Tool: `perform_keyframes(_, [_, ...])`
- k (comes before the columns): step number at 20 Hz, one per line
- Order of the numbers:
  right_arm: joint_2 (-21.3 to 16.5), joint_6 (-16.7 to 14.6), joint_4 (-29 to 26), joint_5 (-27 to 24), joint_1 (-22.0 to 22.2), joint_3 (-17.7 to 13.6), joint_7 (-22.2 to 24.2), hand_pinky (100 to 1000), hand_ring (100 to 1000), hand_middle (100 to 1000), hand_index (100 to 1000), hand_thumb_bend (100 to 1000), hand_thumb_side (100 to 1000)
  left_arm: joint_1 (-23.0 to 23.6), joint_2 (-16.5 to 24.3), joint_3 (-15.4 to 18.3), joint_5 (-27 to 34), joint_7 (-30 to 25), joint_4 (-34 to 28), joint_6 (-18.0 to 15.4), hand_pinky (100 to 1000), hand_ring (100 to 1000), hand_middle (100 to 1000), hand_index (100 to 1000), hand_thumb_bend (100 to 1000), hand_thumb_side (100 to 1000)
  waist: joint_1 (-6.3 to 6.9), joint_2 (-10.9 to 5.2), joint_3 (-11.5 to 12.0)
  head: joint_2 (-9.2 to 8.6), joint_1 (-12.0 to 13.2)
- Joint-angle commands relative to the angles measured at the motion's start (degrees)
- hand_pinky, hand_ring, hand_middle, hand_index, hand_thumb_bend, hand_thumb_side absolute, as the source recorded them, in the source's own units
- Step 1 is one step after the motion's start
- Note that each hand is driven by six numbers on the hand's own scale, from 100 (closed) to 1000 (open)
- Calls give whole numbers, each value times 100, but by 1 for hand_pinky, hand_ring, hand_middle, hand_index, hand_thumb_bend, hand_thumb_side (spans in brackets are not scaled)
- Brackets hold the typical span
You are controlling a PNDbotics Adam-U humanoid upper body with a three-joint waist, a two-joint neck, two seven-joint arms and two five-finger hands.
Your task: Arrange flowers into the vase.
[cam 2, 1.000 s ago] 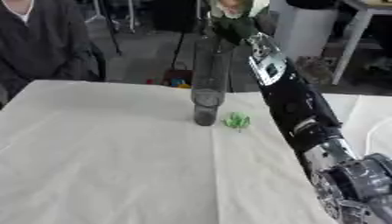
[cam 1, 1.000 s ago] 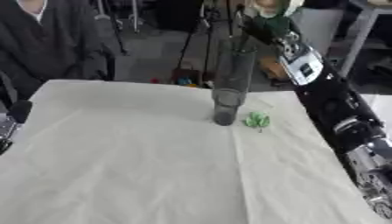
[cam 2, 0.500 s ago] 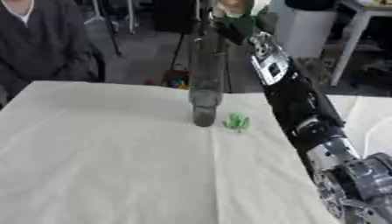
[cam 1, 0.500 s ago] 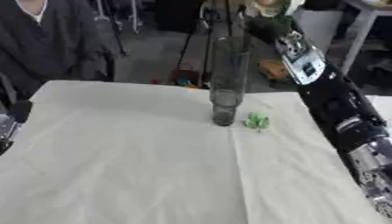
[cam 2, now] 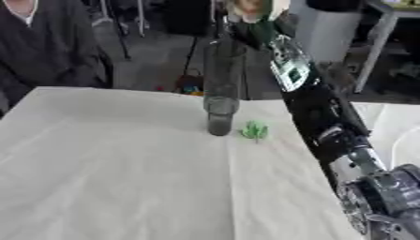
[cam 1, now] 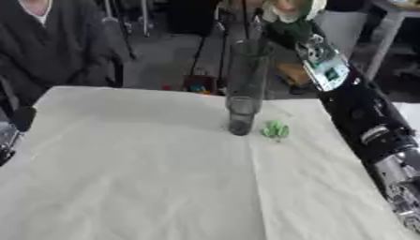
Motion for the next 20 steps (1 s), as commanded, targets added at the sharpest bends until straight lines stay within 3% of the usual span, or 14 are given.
perform_keyframes(1, [-188,-124,-62,151,-160,22,249,660,793,649,691,100,805,-42,138,66,3,13,-62,-4,602,429,468,390,745,330,24,-97,-18,-3,23])
perform_keyframes(9, [-139,-301,-41,297,-163,-32,796,817,924,837,914,100,915,-41,141,71,1,15,-58,-2,603,429,468,390,746,331,32,-85,-12,2,44])
perform_keyframes(12, [-126,-241,-14,266,-166,-65,832,827,933,844,924,100,1000,-39,141,70,2,13,-55,-2,603,429,468,390,746,331,31,-83,-11,8,51])
perform_keyframes(20, [-144,-51,21,31,-205,-91,778,829,937,845,923,100,1000,-18,146,72,-1,16,-41,-3,603,428,468,390,747,331,15,-119,-44,20,72])
